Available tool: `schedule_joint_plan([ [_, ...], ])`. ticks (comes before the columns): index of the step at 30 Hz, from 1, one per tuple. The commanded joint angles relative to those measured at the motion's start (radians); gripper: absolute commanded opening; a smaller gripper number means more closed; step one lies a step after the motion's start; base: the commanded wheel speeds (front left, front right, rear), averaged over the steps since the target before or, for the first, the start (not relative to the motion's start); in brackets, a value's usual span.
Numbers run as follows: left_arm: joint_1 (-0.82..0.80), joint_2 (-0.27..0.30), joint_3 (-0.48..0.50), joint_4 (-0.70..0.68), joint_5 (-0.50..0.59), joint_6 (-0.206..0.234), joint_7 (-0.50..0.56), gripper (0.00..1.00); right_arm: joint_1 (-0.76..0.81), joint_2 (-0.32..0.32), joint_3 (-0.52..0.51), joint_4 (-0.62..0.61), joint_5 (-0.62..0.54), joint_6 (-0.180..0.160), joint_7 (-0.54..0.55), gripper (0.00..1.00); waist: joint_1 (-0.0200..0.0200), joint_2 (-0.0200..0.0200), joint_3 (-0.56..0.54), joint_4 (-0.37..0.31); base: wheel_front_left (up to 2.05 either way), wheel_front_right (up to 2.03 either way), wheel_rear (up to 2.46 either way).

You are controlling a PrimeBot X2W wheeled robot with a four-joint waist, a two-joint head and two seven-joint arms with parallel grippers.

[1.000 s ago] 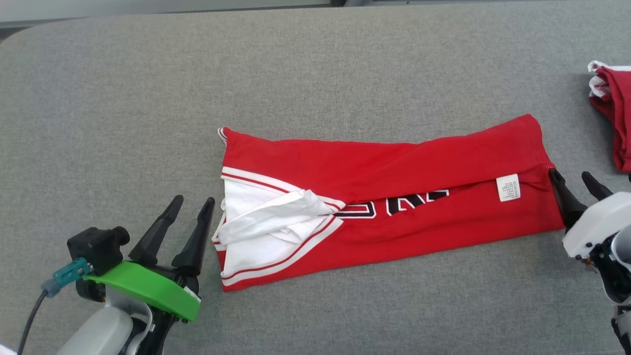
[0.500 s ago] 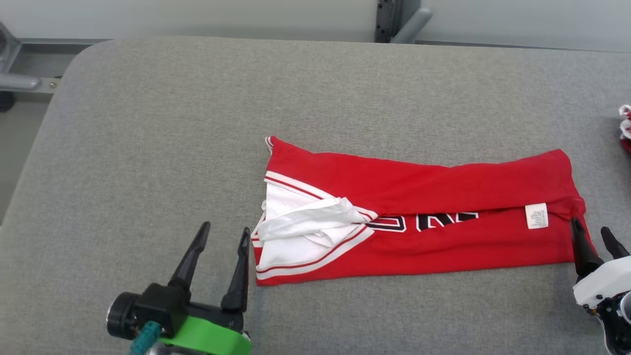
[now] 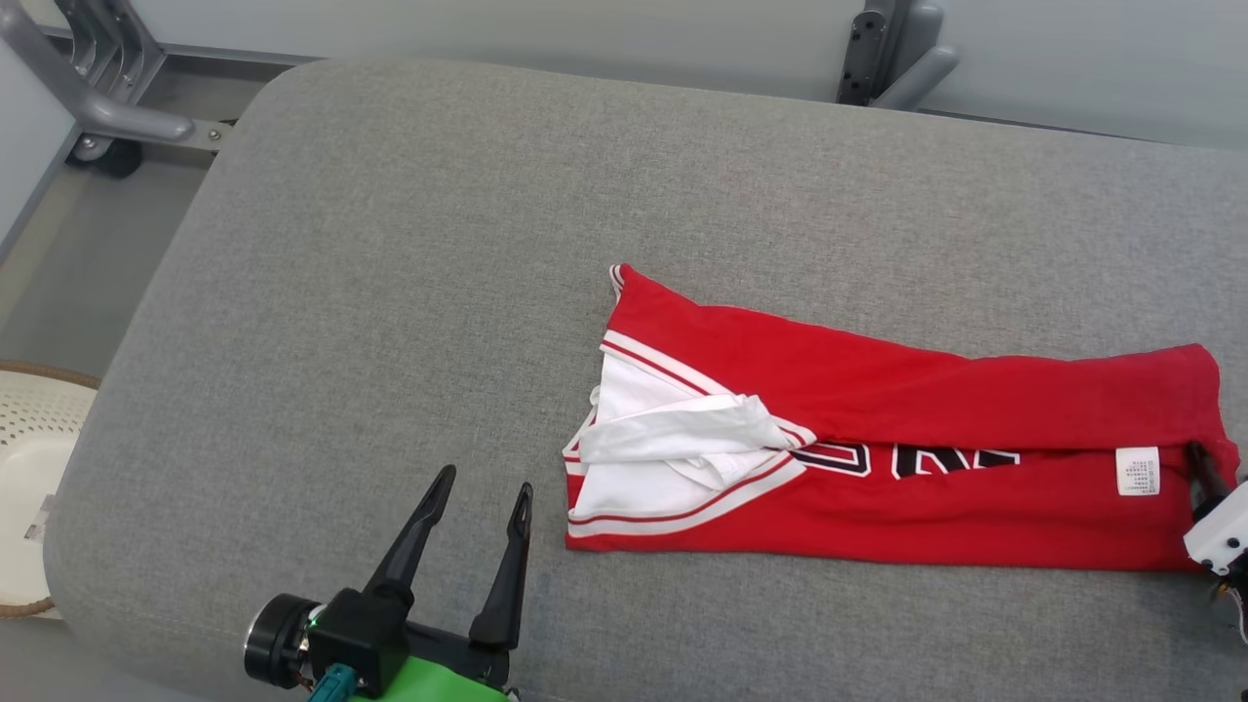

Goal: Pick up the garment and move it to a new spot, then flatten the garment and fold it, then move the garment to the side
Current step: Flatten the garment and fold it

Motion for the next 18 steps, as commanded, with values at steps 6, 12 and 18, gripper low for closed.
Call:
schedule_joint_plan([
  [6, 0.002, -0.024, 0.019, 0.027, 0.018, -0.054, 0.000, 1.00, -0.050, 0.008, -0.054, 0.069, -0.065, 0.000, 0.084, 1.00, 0.0000, 0.0000, 0.021, 0.013, 0.00, 0.00, 0.00],
  [12, -0.020, -0.041, 0.059, 0.036, 0.032, -0.075, 0.000, 1.00, -0.046, 0.039, -0.066, 0.073, -0.111, 0.000, 0.170, 0.13, 0.0000, 0.0000, 0.024, 0.006, 0.00, 0.00, 0.00],
  [18, -0.018, -0.057, 0.081, 0.036, 0.049, -0.086, 0.000, 1.00, -0.038, 0.031, -0.086, 0.013, -0.131, -0.001, 0.175, 0.00, 0.0000, 0.0000, 0.024, -0.013, 0.00, 0.00, 0.00],
])
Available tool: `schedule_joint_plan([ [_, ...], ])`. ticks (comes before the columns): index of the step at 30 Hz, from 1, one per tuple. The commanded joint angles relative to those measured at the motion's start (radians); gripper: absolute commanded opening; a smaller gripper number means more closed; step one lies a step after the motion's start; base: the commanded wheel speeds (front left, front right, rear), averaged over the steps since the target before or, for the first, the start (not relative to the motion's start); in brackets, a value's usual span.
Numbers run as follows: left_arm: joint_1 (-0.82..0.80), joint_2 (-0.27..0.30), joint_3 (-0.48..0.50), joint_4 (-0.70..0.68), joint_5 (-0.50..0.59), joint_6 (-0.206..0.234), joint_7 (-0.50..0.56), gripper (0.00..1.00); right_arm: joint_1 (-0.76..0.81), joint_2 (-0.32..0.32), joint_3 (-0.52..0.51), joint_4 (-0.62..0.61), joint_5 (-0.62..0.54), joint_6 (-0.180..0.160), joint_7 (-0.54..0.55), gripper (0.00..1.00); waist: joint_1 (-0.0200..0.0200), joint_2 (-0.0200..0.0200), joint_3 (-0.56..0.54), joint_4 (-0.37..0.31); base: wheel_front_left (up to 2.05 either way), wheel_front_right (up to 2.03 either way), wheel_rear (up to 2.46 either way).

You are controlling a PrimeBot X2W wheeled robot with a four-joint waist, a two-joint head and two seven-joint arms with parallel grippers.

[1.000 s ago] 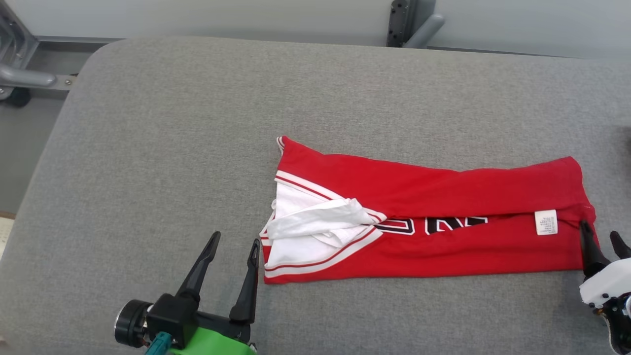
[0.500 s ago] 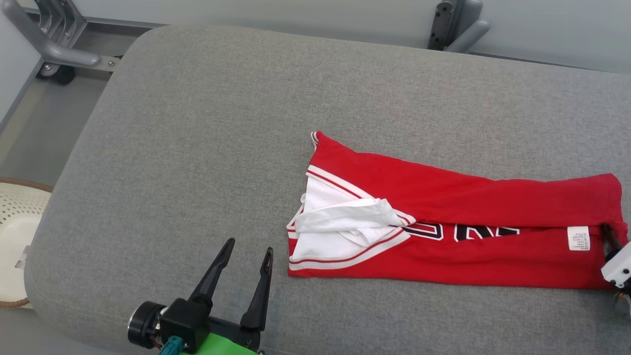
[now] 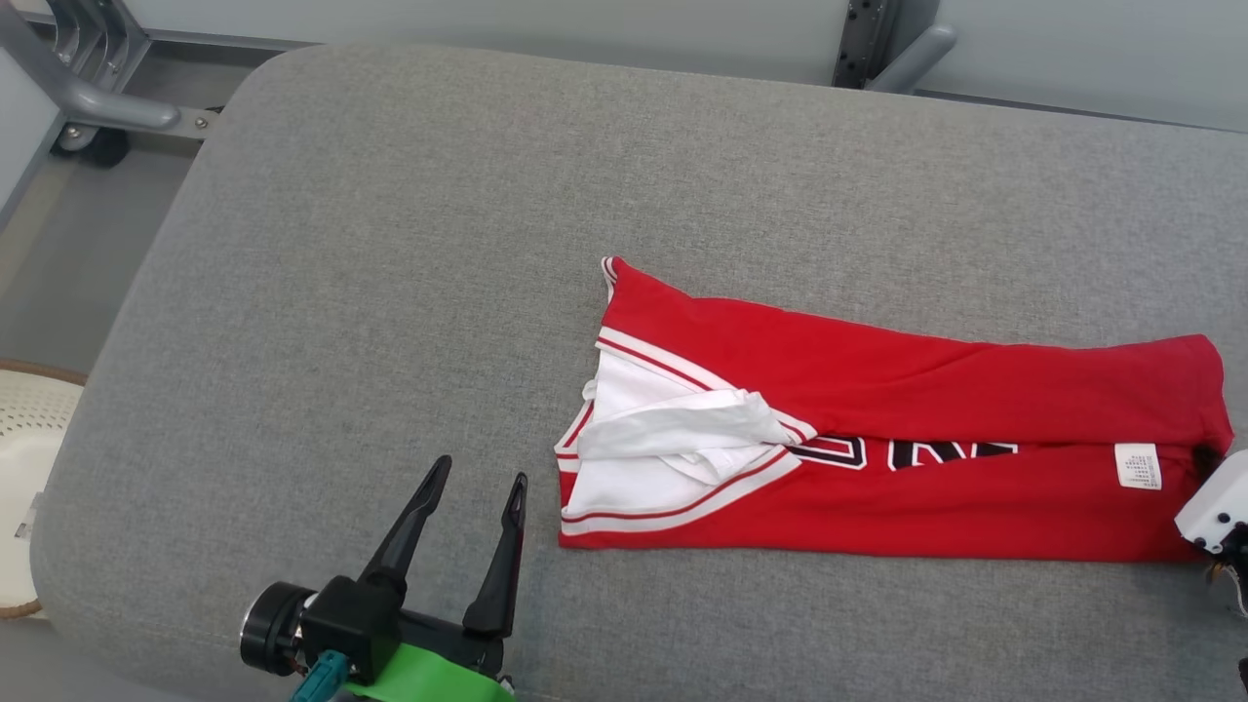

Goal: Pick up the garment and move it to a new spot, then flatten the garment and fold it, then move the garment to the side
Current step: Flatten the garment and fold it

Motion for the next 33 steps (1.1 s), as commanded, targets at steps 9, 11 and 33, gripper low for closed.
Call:
schedule_joint_plan([
  [9, -0.011, -0.012, 0.024, -0.018, 0.023, -0.016, 0.000, 1.00, 0.036, -0.034, -0.057, -0.104, -0.026, -0.003, 0.039, 0.00, 0.0000, 0.0000, 0.009, -0.056, 0.00, 0.00, 0.00],
  [11, -0.014, -0.013, 0.027, -0.020, 0.025, -0.018, 0.000, 1.00, 0.044, -0.042, -0.066, -0.133, -0.034, -0.003, 0.058, 0.00, 0.0000, 0.0000, 0.009, -0.068, 0.00, 0.00, 0.00],
  [33, -0.011, -0.039, 0.035, -0.010, 0.030, -0.023, 0.000, 1.00, 0.050, 0.066, 0.207, -0.784, 0.095, -0.002, 0.381, 0.00, 0.0000, 0.0000, -0.011, -0.138, 0.00, 0.00, 0.00],
])
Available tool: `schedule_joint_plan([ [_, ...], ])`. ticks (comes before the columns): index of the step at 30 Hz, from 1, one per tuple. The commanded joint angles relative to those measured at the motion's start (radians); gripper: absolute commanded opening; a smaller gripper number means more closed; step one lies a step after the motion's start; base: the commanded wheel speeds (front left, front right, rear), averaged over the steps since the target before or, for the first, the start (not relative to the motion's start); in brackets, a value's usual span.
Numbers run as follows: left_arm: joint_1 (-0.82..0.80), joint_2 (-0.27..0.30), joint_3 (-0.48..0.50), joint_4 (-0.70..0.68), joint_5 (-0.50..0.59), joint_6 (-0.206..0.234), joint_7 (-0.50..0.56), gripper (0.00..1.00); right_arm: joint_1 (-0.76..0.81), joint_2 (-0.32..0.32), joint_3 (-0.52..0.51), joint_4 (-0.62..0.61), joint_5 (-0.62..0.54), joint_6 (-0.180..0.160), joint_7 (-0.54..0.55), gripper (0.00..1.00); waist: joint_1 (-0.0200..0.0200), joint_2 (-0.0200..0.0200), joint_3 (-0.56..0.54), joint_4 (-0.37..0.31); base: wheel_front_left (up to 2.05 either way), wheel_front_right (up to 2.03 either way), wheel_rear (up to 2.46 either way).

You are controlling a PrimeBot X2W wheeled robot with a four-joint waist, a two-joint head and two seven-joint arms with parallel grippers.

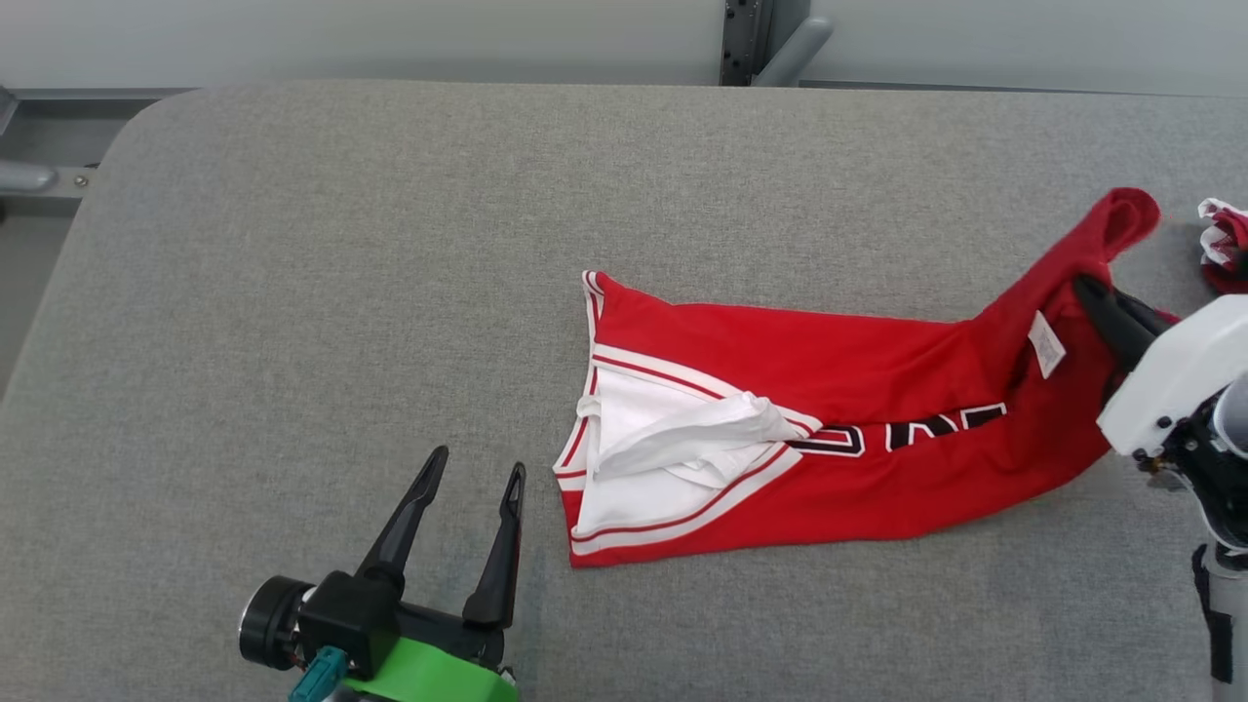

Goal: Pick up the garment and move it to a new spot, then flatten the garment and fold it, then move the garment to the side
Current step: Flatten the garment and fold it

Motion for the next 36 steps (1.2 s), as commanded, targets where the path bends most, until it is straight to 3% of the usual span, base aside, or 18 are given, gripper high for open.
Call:
schedule_joint_plan([
  [1, -0.012, -0.004, -0.002, 0.004, 0.001, -0.004, 0.000, 1.00, -0.016, 0.006, 0.022, -0.019, 0.004, 0.000, 0.013, 0.00, 0.0000, 0.0000, -0.003, 0.005, 0.00, 0.00, 0.00],
  [7, -0.026, -0.009, -0.025, 0.012, -0.011, -0.004, 0.000, 1.00, -0.053, 0.054, 0.154, -0.032, -0.003, 0.000, 0.048, 0.00, 0.0000, 0.0000, -0.007, 0.045, 0.00, 0.00, 0.00],
  [16, -0.036, -0.012, -0.048, 0.032, -0.023, -0.004, 0.000, 1.00, -0.079, 0.106, 0.307, 0.100, 0.021, 0.000, 0.002, 0.00, 0.0000, 0.0000, -0.017, 0.147, 0.00, 0.00, 0.00],
  [24, -0.034, -0.015, -0.069, 0.050, -0.035, -0.004, 0.000, 1.00, -0.112, 0.126, 0.389, 0.245, 0.036, 0.000, -0.048, 0.00, 0.0000, 0.0000, -0.022, 0.224, 0.00, 0.00, 0.00],
  [32, -0.029, -0.019, -0.074, 0.058, -0.038, -0.004, 0.000, 1.00, -0.132, 0.133, 0.437, 0.342, 0.045, 0.000, -0.086, 0.00, 0.0000, 0.0000, -0.025, 0.252, 0.00, 0.00, 0.00],
  [33, -0.028, -0.019, -0.072, 0.057, -0.039, -0.004, 0.000, 1.00, -0.136, 0.133, 0.441, 0.353, 0.047, 0.000, -0.092, 0.06, 0.0000, 0.0000, -0.024, 0.253, 0.00, 0.00, 0.00],
  [34, -0.027, -0.019, -0.071, 0.057, -0.039, -0.004, 0.000, 1.00, -0.140, 0.135, 0.446, 0.362, 0.050, 0.000, -0.097, 0.27, 0.0000, 0.0000, -0.024, 0.252, 0.00, 0.00, 0.00],
  [35, -0.026, -0.020, -0.069, 0.057, -0.039, -0.004, 0.000, 1.00, -0.141, 0.135, 0.447, 0.369, 0.055, 0.000, -0.106, 0.58, 0.0000, 0.0000, -0.025, 0.251, 0.00, 0.00, 0.00],
  [36, -0.024, -0.020, -0.067, 0.058, -0.038, -0.004, 0.000, 1.00, -0.143, 0.136, 0.448, 0.373, 0.062, 0.000, -0.113, 1.00, 0.0000, 0.0000, -0.025, 0.249, 0.00, 0.00, 0.00],
])
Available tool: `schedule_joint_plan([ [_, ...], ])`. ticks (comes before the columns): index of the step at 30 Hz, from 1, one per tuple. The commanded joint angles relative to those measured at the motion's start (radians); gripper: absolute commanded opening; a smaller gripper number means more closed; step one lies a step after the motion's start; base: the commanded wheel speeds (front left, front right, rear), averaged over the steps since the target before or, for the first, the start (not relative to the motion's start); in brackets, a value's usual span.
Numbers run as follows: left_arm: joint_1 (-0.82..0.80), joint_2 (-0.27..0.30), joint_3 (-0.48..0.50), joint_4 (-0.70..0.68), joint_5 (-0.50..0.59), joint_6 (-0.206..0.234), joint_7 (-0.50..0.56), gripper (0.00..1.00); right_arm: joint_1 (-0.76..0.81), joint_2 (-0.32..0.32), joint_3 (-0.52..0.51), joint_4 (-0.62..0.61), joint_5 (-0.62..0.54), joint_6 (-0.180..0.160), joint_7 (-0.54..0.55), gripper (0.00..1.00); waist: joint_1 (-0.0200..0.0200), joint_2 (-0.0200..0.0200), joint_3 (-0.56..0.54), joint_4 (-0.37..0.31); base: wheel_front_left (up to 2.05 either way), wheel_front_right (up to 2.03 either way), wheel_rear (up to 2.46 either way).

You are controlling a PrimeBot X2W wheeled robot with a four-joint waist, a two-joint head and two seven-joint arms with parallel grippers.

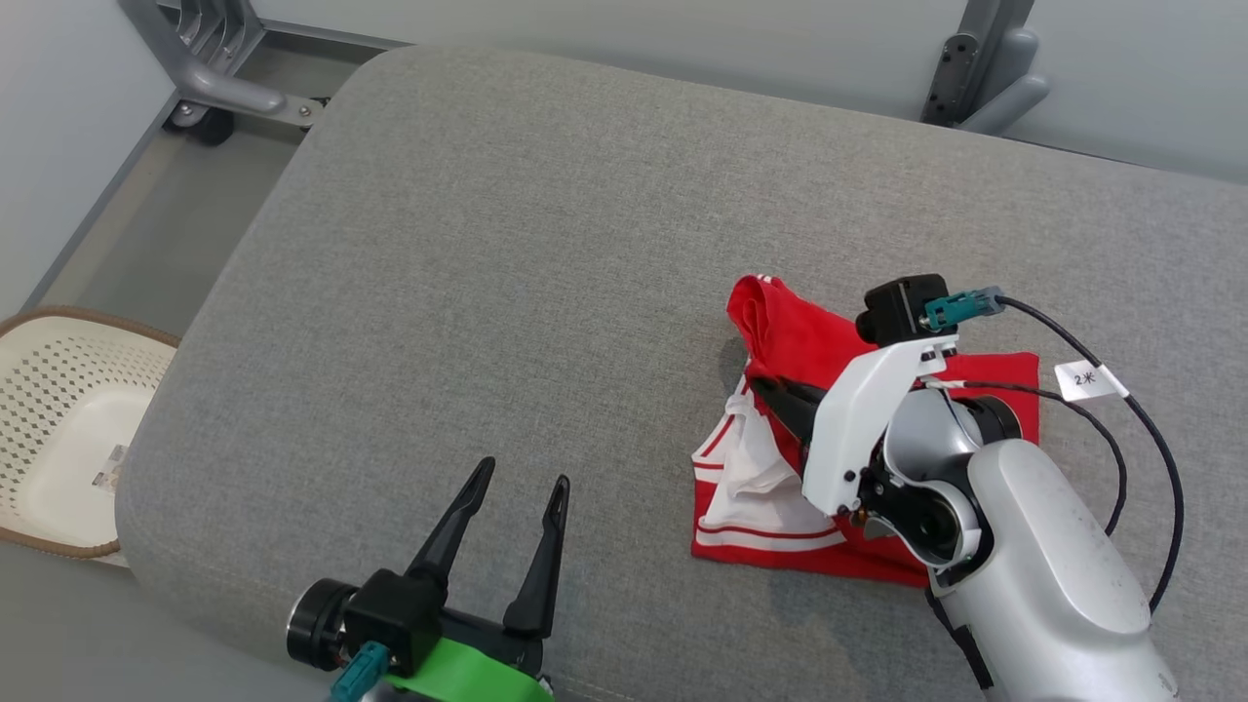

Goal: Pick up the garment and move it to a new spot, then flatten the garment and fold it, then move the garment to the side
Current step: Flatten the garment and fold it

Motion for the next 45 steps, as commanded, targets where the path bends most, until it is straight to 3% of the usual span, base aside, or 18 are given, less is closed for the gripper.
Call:
schedule_joint_plan([
  [1, -0.002, -0.002, 0.005, 0.002, -0.004, -0.004, 0.000, 1.00, -0.007, -0.001, 0.001, 0.001, 0.008, 0.000, -0.008, 1.00, 0.0000, 0.0000, -0.001, -0.004, 0.00, 0.00, 0.00],
  [8, 0.013, 0.002, 0.030, -0.004, 0.015, -0.004, 0.000, 1.00, 0.015, -0.006, -0.060, -0.079, 0.059, 0.000, -0.053, 1.00, 0.0000, 0.0000, -0.016, -0.067, 0.00, 0.00, 0.00],
  [17, 0.029, 0.006, 0.081, -0.022, 0.024, -0.004, 0.000, 1.00, 0.117, -0.092, -0.134, -0.182, 0.018, 0.000, -0.192, 1.00, 0.0000, 0.0000, -0.029, -0.192, 0.00, 0.00, 0.00],
  [23, 0.042, 0.001, 0.130, -0.025, 0.027, 0.015, 0.000, 1.00, 0.200, -0.147, -0.071, -0.164, -0.015, 0.000, -0.377, 1.00, 0.0000, 0.0000, -0.037, -0.244, 0.00, 0.00, 0.00],
  [31, 0.056, -0.001, 0.148, -0.031, 0.054, 0.031, 0.000, 1.00, 0.265, -0.188, 0.020, -0.070, -0.040, 0.000, -0.626, 1.00, 0.0000, 0.0000, -0.041, -0.242, 0.00, 0.00, 0.00],
  [32, 0.055, -0.002, 0.148, -0.033, 0.055, 0.031, 0.000, 1.00, 0.263, -0.194, 0.027, -0.053, -0.049, 0.000, -0.653, 0.71, 0.0000, 0.0000, -0.040, -0.238, 0.00, 0.00, 0.00],
  [33, 0.055, -0.002, 0.148, -0.033, 0.055, 0.031, 0.000, 1.00, 0.263, -0.194, 0.027, -0.053, -0.049, 0.000, -0.653, 0.71, 0.0000, 0.0000, -0.040, -0.238, 0.00, 0.00, 0.00],
  [34, 0.054, -0.002, 0.148, -0.034, 0.057, 0.030, 0.000, 1.00, 0.256, -0.198, 0.037, -0.034, -0.060, 0.000, -0.676, 0.19, 0.0000, 0.0000, -0.039, -0.233, 0.00, 0.00, 0.00],
  [35, 0.053, -0.002, 0.145, -0.034, 0.058, 0.029, 0.000, 1.00, 0.246, -0.201, 0.048, -0.013, -0.071, 0.000, -0.696, 0.00, 0.0000, 0.0000, -0.038, -0.226, 0.00, 0.00, 0.00],
  [45, 0.039, -0.004, 0.114, -0.025, 0.059, 0.023, 0.000, 1.00, 0.075, -0.178, 0.207, 0.277, -0.207, 0.000, -0.830, 0.00, 0.0000, 0.0000, -0.028, -0.135, 0.00, 0.00, 0.00],
])
